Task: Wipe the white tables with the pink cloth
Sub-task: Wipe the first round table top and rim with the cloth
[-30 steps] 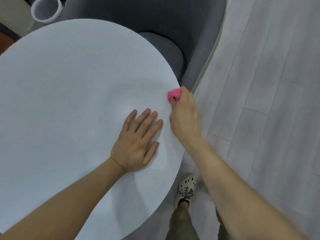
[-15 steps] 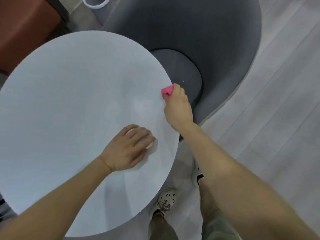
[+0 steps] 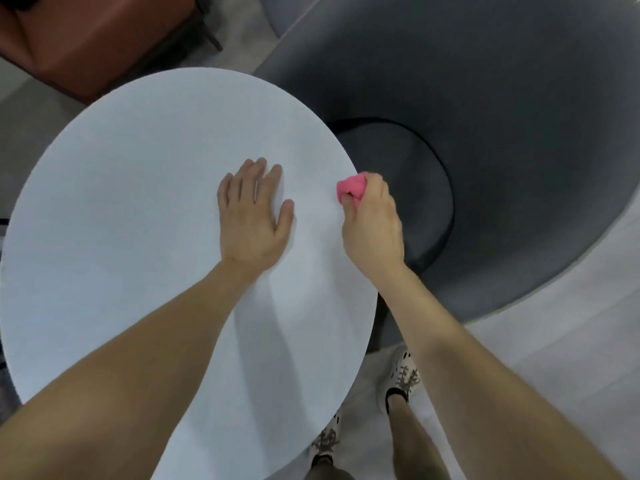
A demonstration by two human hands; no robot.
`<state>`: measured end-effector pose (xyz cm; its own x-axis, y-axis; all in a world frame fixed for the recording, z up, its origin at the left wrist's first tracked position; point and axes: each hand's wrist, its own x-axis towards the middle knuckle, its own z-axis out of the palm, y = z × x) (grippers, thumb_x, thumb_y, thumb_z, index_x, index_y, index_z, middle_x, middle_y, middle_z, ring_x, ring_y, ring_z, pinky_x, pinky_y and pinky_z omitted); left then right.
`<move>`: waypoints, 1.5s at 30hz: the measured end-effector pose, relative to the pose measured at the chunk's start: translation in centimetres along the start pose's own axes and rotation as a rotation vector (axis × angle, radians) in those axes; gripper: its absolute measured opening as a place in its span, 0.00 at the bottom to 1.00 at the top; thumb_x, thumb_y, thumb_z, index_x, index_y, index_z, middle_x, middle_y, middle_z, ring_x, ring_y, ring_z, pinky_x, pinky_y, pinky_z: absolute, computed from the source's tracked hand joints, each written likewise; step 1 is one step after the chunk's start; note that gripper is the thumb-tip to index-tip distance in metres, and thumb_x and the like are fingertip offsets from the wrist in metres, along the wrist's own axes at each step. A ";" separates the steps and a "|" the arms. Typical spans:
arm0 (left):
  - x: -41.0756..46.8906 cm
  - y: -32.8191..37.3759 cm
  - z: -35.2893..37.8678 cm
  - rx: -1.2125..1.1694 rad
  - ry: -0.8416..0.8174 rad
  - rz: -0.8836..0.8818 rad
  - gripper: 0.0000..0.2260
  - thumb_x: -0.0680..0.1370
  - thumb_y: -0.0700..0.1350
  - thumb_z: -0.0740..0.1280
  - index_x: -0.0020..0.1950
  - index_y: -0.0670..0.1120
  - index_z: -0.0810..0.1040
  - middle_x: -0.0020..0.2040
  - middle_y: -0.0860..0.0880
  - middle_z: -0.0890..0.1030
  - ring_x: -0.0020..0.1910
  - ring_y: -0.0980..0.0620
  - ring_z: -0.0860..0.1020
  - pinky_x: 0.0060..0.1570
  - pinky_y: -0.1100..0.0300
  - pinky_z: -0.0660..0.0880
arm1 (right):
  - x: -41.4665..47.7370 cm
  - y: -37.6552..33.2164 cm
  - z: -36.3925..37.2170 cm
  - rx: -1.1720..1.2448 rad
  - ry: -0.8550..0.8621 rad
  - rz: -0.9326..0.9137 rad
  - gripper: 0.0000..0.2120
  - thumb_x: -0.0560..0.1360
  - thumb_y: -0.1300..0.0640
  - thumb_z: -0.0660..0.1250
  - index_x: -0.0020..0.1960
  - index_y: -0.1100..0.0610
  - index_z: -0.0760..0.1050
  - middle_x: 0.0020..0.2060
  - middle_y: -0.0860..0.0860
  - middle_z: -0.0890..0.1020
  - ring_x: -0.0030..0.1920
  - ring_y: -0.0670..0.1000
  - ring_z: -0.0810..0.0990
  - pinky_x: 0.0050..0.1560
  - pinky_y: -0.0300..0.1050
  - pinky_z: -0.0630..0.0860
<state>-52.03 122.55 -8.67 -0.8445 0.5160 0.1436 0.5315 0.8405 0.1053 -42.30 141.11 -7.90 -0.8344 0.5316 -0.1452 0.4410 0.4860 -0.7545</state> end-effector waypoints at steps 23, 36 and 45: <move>-0.1 1.1 -0.1 -0.101 -0.029 -0.017 0.27 0.84 0.53 0.65 0.81 0.42 0.73 0.82 0.40 0.70 0.84 0.38 0.64 0.80 0.31 0.60 | 8.0 -3.7 -0.4 -0.191 -0.219 -0.093 0.05 0.86 0.60 0.62 0.57 0.50 0.72 0.56 0.47 0.75 0.56 0.52 0.77 0.58 0.57 0.80; -0.6 0.9 0.1 -0.130 0.008 -0.032 0.29 0.82 0.52 0.69 0.81 0.43 0.73 0.83 0.41 0.69 0.84 0.39 0.65 0.78 0.30 0.62 | 16.4 -8.5 5.1 -0.689 -0.234 -0.511 0.30 0.88 0.45 0.55 0.83 0.63 0.58 0.75 0.60 0.72 0.69 0.60 0.75 0.68 0.58 0.73; -0.3 0.9 0.1 -0.121 0.010 -0.036 0.29 0.81 0.52 0.68 0.81 0.43 0.74 0.83 0.40 0.69 0.84 0.37 0.65 0.77 0.28 0.63 | 19.9 -11.8 9.1 -0.636 -0.270 -0.583 0.30 0.89 0.46 0.46 0.84 0.63 0.62 0.77 0.59 0.74 0.72 0.60 0.76 0.71 0.58 0.71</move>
<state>-51.32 123.20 -8.72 -0.8627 0.4837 0.1475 0.5056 0.8319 0.2287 -67.16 139.65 -7.71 -0.9965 -0.0612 -0.0566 -0.0437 0.9616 -0.2708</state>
